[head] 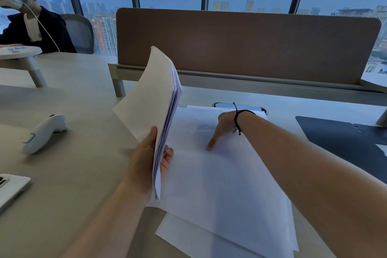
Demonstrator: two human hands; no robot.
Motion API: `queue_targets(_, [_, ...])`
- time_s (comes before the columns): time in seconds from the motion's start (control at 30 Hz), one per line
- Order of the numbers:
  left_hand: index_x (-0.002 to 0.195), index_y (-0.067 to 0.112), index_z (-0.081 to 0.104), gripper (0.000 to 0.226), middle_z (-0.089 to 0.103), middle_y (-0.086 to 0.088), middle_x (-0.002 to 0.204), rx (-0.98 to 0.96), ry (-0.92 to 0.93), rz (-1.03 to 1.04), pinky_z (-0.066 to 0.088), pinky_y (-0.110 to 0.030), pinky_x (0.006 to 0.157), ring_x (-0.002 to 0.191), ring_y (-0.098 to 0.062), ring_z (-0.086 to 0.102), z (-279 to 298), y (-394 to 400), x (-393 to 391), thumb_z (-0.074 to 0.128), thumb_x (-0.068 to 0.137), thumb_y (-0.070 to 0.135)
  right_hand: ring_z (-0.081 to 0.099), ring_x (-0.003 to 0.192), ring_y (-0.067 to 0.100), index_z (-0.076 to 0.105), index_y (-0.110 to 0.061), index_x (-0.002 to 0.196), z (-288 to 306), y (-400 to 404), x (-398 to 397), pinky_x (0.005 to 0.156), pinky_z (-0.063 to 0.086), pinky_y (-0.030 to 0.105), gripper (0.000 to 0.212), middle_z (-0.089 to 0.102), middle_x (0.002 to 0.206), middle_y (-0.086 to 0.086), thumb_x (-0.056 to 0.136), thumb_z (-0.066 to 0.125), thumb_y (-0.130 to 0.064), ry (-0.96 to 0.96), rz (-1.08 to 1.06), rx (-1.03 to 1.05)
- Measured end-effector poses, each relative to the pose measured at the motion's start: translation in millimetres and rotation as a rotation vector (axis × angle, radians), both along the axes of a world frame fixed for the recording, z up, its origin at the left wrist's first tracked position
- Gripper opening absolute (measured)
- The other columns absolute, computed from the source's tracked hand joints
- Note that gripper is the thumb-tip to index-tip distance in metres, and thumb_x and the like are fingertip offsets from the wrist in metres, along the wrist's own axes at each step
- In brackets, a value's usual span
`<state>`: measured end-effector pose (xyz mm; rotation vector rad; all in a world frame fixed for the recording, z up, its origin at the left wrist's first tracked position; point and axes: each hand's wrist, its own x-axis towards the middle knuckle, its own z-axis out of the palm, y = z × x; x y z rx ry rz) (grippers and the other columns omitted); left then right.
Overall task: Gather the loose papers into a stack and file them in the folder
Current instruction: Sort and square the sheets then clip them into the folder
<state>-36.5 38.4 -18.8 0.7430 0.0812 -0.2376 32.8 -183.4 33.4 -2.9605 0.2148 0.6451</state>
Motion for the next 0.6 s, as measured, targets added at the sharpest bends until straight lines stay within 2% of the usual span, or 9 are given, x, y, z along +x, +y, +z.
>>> queue_targets(0.07, [0.085, 0.012, 0.056, 0.031, 0.052, 0.005, 0.044, -0.015, -0.007, -0.002, 0.044, -0.013, 0.041, 0.029, -0.004, 0.044, -3.4, 0.4, 1.7, 0.034, 0.104, 0.024, 0.066, 0.095, 0.021, 0.064, -0.019, 0.101, -3.8, -0.2, 1.1, 0.079, 0.056, 0.032, 0.077, 0.064, 0.113, 0.002, 0.048, 0.088, -0.07, -0.024, 0.029, 0.002])
queue_targets(0.13, [0.082, 0.014, 0.058, 0.035, 0.054, 0.005, 0.046, 0.04, -0.022, -0.007, 0.044, -0.014, 0.04, 0.031, -0.004, 0.046, -1.6, 0.3, 0.4, 0.035, 0.104, 0.027, 0.059, 0.117, 0.025, 0.05, -0.025, 0.135, -6.7, 0.2, 1.3, 0.091, 0.055, 0.038, 0.107, 0.05, 0.136, 0.0, 0.046, 0.088, -0.07, -0.027, 0.06, 0.012])
queue_targets(0.23, [0.07, 0.011, 0.074, 0.055, 0.055, 0.004, 0.044, -0.044, -0.028, -0.025, 0.045, -0.013, 0.04, 0.028, -0.005, 0.046, -2.9, 0.0, 2.8, 0.033, 0.104, 0.022, 0.055, 0.123, 0.026, 0.034, -0.031, 0.148, -7.3, -1.0, 2.6, 0.098, 0.054, 0.043, 0.124, 0.044, 0.147, -0.003, 0.044, 0.089, -0.068, -0.044, 0.066, 0.063])
queue_targets(0.27, [0.065, 0.012, 0.076, 0.059, 0.055, 0.003, 0.044, -0.069, -0.034, -0.039, 0.045, -0.013, 0.04, 0.028, -0.005, 0.047, -2.1, -0.2, 2.8, 0.033, 0.104, 0.022, 0.057, 0.121, 0.025, 0.033, -0.03, 0.148, -6.4, -1.7, 3.2, 0.096, 0.055, 0.042, 0.124, 0.046, 0.145, -0.004, 0.045, 0.09, -0.066, -0.045, 0.062, 0.073])
queue_targets(0.33, [0.072, 0.011, 0.073, 0.052, 0.055, 0.003, 0.044, -0.089, -0.023, -0.051, 0.044, -0.014, 0.04, 0.028, -0.005, 0.046, -2.1, 0.9, 4.0, 0.033, 0.104, 0.022, 0.059, 0.116, 0.026, 0.034, -0.028, 0.148, -4.1, -1.0, 2.3, 0.086, 0.057, 0.038, 0.121, 0.05, 0.141, -0.003, 0.047, 0.092, -0.063, -0.029, 0.053, 0.079])
queue_targets(0.43, [0.083, 0.011, 0.064, 0.038, 0.054, 0.004, 0.044, -0.065, -0.012, -0.029, 0.044, -0.014, 0.041, 0.028, -0.005, 0.046, -4.7, 1.4, 6.5, 0.034, 0.104, 0.022, 0.067, 0.108, 0.026, 0.051, -0.019, 0.136, -2.5, 1.7, 1.6, 0.079, 0.06, 0.036, 0.107, 0.062, 0.131, 0.002, 0.047, 0.092, -0.061, -0.017, 0.07, 0.058])
queue_targets(0.5, [0.075, 0.011, 0.071, 0.047, 0.054, 0.003, 0.044, -0.056, -0.002, -0.027, 0.045, -0.013, 0.04, 0.027, -0.005, 0.045, -4.7, 1.2, 6.0, 0.035, 0.104, 0.021, 0.073, 0.09, 0.025, 0.067, -0.01, 0.118, -2.0, 0.9, 2.2, 0.077, 0.061, 0.036, 0.098, 0.075, 0.114, 0.008, 0.041, 0.092, -0.063, 0.0, 0.075, 0.074])
queue_targets(0.53, [0.075, 0.012, 0.071, 0.047, 0.054, 0.003, 0.044, -0.045, 0.005, -0.015, 0.045, -0.013, 0.04, 0.027, -0.005, 0.046, -4.0, 1.5, 5.7, 0.035, 0.104, 0.022, 0.071, 0.078, 0.026, 0.071, -0.005, 0.11, -1.3, -1.0, 2.6, 0.074, 0.06, 0.036, 0.096, 0.078, 0.1, 0.01, 0.037, 0.092, -0.064, 0.022, 0.063, 0.09])
queue_targets(0.6, [0.083, 0.012, 0.066, 0.038, 0.055, 0.004, 0.043, -0.002, 0.002, -0.019, 0.046, -0.013, 0.041, 0.028, -0.005, 0.047, -4.9, 2.7, 6.4, 0.036, 0.104, 0.023, 0.065, 0.068, 0.029, 0.071, -0.004, 0.096, 1.4, -5.8, -1.0, 0.07, 0.054, 0.032, 0.088, 0.073, 0.082, 0.009, 0.035, 0.092, -0.063, 0.073, 0.037, 0.1])
